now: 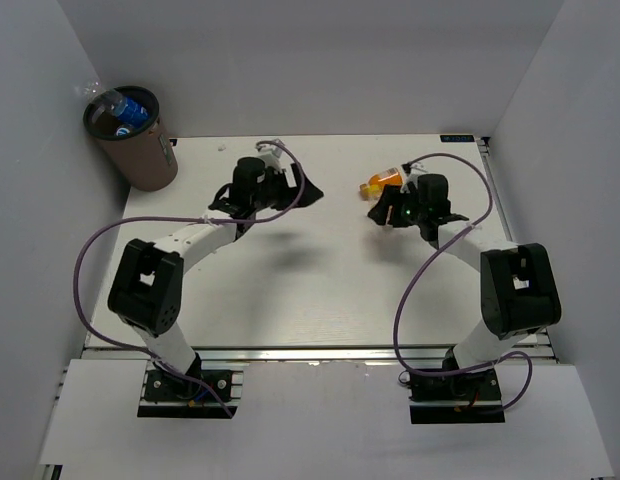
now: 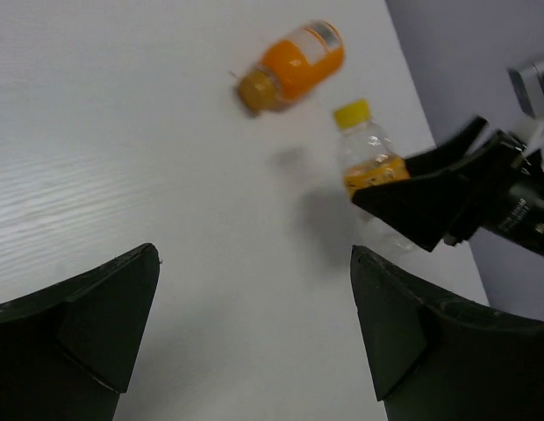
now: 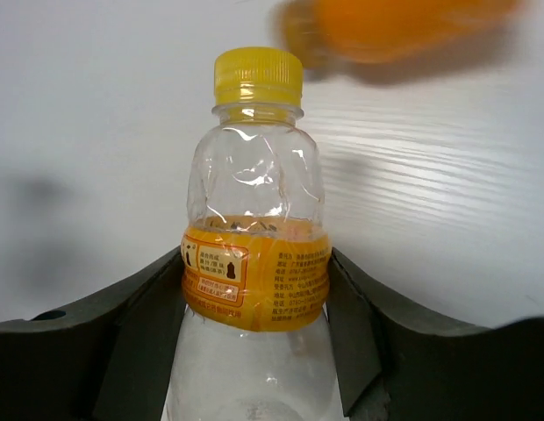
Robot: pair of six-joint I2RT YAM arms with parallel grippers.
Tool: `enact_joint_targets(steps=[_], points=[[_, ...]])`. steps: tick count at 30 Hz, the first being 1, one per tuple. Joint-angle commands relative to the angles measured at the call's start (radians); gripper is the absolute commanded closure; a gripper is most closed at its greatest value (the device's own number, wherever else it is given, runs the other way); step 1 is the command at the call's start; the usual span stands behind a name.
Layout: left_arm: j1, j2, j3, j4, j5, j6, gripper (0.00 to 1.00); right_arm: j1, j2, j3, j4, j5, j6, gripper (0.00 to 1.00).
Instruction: Put the plastic bottles in the bin
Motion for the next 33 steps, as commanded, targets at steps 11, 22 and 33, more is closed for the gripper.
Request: enact_joint_targets(steps=[11,22,33], points=[[-0.109,0.131,-0.031,0.375,0.292,-0.260,0.02,0.071,-0.019,-0.056,0.297,-0.831,-0.201,0.50],[-0.122,0.110,-0.039,0.339,0.256,-0.246,0.75,0.078,-0.056,-0.058,0.298,-0.795,-0.199,0.46],[-0.101,0.001,0.037,0.147,0.095,-0.090,1.00,0.071,-0.064,0.040,0.315,-0.792,-0.124,0.10]])
